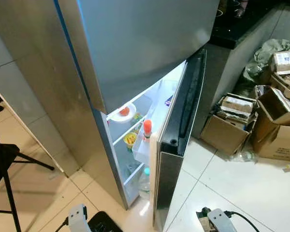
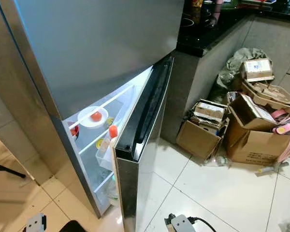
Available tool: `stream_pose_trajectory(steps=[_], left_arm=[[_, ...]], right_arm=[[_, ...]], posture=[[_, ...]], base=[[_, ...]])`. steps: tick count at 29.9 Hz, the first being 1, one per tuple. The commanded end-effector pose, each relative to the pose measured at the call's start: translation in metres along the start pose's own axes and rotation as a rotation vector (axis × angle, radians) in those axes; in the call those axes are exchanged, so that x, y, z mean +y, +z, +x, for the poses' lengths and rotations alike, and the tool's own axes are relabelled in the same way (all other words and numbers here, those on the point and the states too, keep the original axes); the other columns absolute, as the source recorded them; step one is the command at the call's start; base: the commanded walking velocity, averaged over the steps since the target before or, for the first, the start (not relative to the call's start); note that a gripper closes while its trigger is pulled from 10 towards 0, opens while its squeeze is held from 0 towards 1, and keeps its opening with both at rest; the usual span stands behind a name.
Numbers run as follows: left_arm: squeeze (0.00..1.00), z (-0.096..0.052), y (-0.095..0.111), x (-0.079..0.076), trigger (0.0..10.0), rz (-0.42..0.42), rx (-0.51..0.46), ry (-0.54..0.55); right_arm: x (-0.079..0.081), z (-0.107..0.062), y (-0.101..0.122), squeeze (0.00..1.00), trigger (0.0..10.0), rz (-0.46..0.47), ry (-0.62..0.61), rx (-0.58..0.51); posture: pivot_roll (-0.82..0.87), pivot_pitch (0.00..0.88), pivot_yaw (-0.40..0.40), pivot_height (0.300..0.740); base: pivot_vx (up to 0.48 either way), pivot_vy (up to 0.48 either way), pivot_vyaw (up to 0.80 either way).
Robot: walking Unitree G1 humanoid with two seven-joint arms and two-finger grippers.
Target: Restocking fridge
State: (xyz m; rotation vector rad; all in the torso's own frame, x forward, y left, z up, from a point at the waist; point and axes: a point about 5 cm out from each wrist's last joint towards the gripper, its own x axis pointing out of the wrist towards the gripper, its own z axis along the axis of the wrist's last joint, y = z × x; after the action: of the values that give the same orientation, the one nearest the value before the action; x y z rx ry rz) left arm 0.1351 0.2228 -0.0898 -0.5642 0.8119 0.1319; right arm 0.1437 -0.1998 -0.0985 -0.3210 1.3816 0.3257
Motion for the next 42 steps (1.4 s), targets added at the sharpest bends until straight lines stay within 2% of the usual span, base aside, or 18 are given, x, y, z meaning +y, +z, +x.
stream_pose_trajectory(steps=[1,7,21,26,30,35,42], left_arm=[[0.00,-0.003,-0.003,0.006,10.0,-0.008,0.010,0.026],[0.00,-0.001,0.004,0.006,10.0,0.004,-0.001,0.042],[0.00,0.008,0.032,-0.003,10.0,0.009,-0.087,0.023],[0.00,0.008,0.034,-0.002,10.0,0.017,-0.083,0.021],[0.00,0.008,0.032,-0.003,10.0,0.050,-0.059,0.010],[0.00,0.011,0.036,-0.006,10.0,0.017,-0.101,0.025],[0.00,0.019,0.065,-0.022,10.0,0.035,-0.210,-0.037]], right_arm=[[0.003,0.001,-0.002,0.00,10.0,0.002,0.005,0.002],[0.003,0.001,-0.002,0.00,10.0,0.001,0.005,0.003],[0.001,0.000,-0.002,0.00,10.0,-0.023,0.010,0.013],[0.001,0.000,-0.002,0.00,10.0,-0.005,0.004,0.011],[0.000,0.000,-0.003,0.00,10.0,-0.006,0.008,0.019],[0.000,0.000,-0.003,0.00,10.0,-0.004,0.008,0.023],[0.000,0.000,-0.002,0.00,10.0,-0.007,0.005,0.015]], posture=[[-0.04,0.000,-0.016,0.740],[-0.04,0.000,-0.020,0.740],[-0.05,0.000,-0.042,0.740],[-0.05,0.000,-0.042,0.740],[-0.06,0.000,-0.043,0.740],[-0.06,0.000,-0.049,0.740],[-0.07,0.000,-0.044,0.740]], base=[[-0.334,0.000,0.00],[-0.328,0.000,0.00],[0.000,0.000,0.00],[0.000,0.000,0.00],[0.000,-0.480,0.00],[0.000,-0.096,0.00],[0.000,0.000,0.00]])
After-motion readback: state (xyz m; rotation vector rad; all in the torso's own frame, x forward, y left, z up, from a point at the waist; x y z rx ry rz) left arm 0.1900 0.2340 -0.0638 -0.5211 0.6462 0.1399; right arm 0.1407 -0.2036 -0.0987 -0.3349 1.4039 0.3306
